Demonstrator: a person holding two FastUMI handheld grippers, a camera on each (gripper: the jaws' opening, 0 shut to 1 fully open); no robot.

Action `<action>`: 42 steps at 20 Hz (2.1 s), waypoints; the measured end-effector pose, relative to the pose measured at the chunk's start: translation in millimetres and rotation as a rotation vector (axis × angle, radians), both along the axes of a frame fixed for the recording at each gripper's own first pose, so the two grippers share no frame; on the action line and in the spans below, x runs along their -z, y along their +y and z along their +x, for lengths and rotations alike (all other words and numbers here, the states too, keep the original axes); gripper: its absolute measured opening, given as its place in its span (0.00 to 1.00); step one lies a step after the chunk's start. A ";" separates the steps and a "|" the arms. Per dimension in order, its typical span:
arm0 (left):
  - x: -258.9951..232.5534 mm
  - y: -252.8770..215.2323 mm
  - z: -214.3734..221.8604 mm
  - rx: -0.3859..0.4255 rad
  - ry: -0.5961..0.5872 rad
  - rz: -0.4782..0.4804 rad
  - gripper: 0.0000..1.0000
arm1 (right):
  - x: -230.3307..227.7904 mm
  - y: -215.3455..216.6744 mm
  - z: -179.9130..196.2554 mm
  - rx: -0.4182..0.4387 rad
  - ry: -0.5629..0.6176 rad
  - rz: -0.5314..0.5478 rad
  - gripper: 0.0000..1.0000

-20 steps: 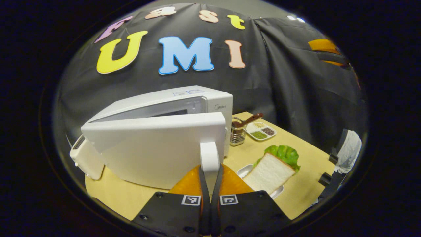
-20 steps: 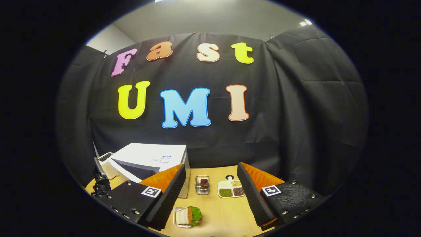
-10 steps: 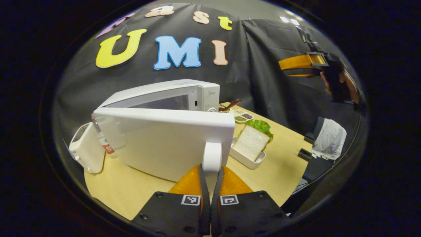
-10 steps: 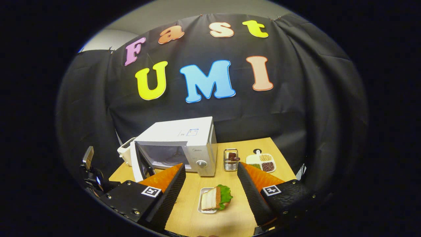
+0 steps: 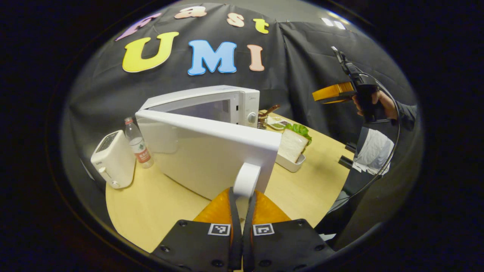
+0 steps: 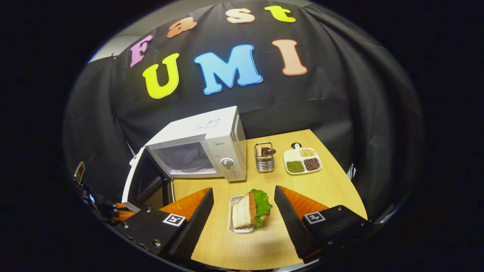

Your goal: Open the microwave oven with the left hand, put the food in, and close the microwave oven.

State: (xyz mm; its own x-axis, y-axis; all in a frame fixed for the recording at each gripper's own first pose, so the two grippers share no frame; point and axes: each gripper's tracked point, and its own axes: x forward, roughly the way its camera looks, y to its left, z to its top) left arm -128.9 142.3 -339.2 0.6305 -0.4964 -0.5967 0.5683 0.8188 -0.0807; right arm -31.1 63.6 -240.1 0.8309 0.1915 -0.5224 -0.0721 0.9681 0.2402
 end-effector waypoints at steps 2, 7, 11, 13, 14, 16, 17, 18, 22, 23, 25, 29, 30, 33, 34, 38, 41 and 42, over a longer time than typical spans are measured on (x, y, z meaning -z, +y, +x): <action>0.4 15.6 -6.1 -0.014 0.012 -0.008 0.08 | 11.8 2.2 4.6 -0.019 0.019 0.028 0.97; 0.7 59.1 -21.6 -0.025 0.046 -0.004 0.08 | 80.4 -6.5 10.0 -0.004 0.205 0.108 0.97; 0.5 95.0 -29.1 -0.059 0.068 -0.012 0.08 | 118.0 -8.1 11.3 0.006 0.294 0.179 0.98; 0.7 110.5 -31.6 -0.085 0.070 -0.015 0.08 | 132.9 -7.5 10.4 0.006 0.328 0.187 0.98; 1.3 117.1 -33.6 -0.099 0.070 -0.016 0.07 | 138.3 -6.9 10.1 0.004 0.342 0.194 0.97; 1.8 132.0 -34.4 -0.136 0.067 -0.017 0.07 | 145.5 -2.2 11.8 0.003 0.358 0.215 0.97; 1.5 139.2 -35.3 -0.155 0.065 -0.016 0.07 | 148.7 0.1 11.9 0.005 0.367 0.223 0.97; 2.2 144.4 -35.8 -0.169 0.060 -0.015 0.07 | 150.9 1.4 14.3 0.006 0.372 0.229 0.97; 0.7 159.7 -36.7 -0.215 0.021 0.010 0.09 | 152.2 3.6 21.8 0.000 0.372 0.223 0.98; 0.8 168.3 -32.6 -0.257 -0.001 0.013 0.25 | 152.6 4.3 22.7 -0.001 0.373 0.223 0.97; -26.3 186.5 -38.2 -0.342 -0.059 -0.024 0.61 | 154.4 4.5 24.7 -0.005 0.376 0.222 0.97; -83.2 215.9 -46.1 -0.547 -0.217 -0.043 0.97 | 160.7 8.4 25.1 -0.016 0.395 0.220 0.98; -108.7 219.2 -44.5 -0.600 -0.281 -0.037 0.98 | 163.3 9.0 25.6 -0.018 0.402 0.215 0.97; -185.7 195.1 -36.5 -0.657 -0.464 -0.081 0.97 | 168.1 10.3 23.8 -0.018 0.425 0.209 0.94; -206.1 181.4 -32.9 -0.649 -0.510 -0.103 0.97 | 167.3 11.3 25.3 -0.018 0.427 0.218 0.85; -233.5 132.5 -13.8 -0.565 -0.559 -0.128 0.98 | 162.9 24.2 27.6 -0.029 0.424 0.257 0.49; -240.6 102.8 -3.9 -0.521 -0.559 -0.140 0.95 | 154.7 29.9 20.4 -0.091 0.397 0.199 0.22; -243.9 94.5 -2.4 -0.512 -0.561 -0.149 0.96 | 150.8 31.7 18.3 -0.108 0.378 0.182 0.21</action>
State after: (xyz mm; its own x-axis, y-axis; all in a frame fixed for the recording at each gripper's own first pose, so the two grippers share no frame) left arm -131.3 236.8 -95.3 0.9914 -0.1110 -0.0700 0.1097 0.9937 -0.0224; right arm -12.8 95.3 -390.9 0.5575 0.3837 -0.7362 -0.0444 0.8993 0.4351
